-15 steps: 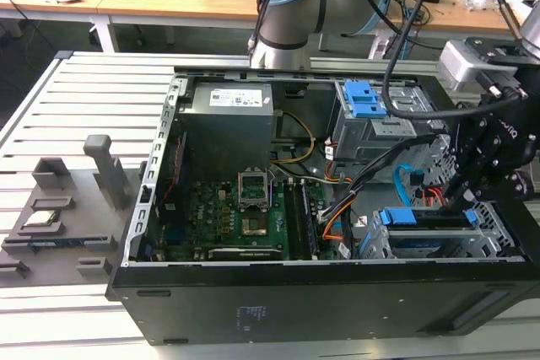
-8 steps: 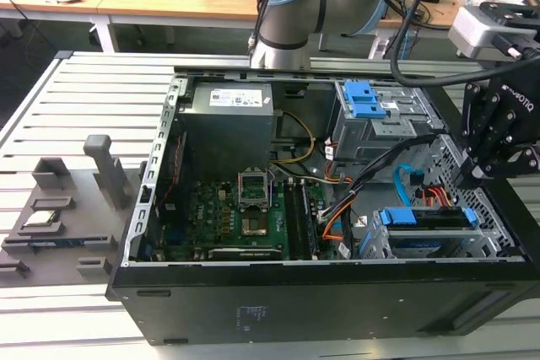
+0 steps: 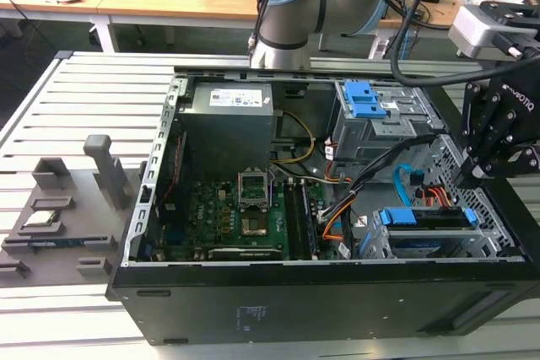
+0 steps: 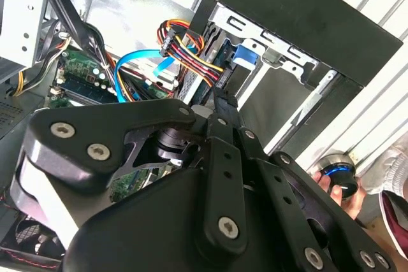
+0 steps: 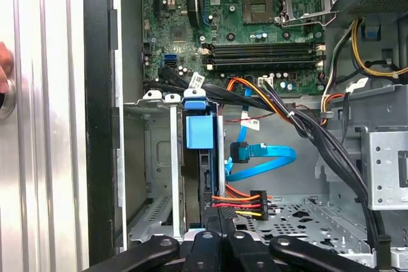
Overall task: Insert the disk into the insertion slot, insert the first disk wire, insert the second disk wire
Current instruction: 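Insert the first disk wire, then insert the second disk wire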
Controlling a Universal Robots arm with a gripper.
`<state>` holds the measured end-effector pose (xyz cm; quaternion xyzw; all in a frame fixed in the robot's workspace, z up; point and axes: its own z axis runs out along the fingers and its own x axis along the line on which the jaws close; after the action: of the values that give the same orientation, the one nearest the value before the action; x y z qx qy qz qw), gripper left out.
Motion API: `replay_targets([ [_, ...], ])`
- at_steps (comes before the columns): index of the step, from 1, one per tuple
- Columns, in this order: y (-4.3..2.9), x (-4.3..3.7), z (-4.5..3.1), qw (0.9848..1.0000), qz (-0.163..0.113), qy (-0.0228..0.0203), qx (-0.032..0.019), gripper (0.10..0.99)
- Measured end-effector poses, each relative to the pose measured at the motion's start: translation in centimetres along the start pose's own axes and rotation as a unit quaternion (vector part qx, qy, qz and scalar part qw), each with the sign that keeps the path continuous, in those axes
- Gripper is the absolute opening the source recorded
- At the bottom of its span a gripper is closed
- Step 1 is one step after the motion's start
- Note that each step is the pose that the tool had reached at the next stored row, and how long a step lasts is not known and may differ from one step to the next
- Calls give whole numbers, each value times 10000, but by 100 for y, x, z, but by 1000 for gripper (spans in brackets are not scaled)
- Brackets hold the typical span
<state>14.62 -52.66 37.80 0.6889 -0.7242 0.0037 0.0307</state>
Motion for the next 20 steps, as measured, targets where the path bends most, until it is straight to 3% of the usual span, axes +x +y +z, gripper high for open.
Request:
replay_targets([
  [4, 0, 0, -3, 10000, 0, 0, 0, 106],
  [7, 0, 0, -4, 10000, 0, 0, 0, 243],
  [9, 10, -9, -8, 10000, 0, 4, 0, 243],
  [13, 281, -193, 20, 10000, 0, 2, 0, 243],
  [15, 394, -188, 34, 10000, -7, 4, 1, 243],
  [20, 524, -181, 75, 10000, -59, 27, 4, 243],
])
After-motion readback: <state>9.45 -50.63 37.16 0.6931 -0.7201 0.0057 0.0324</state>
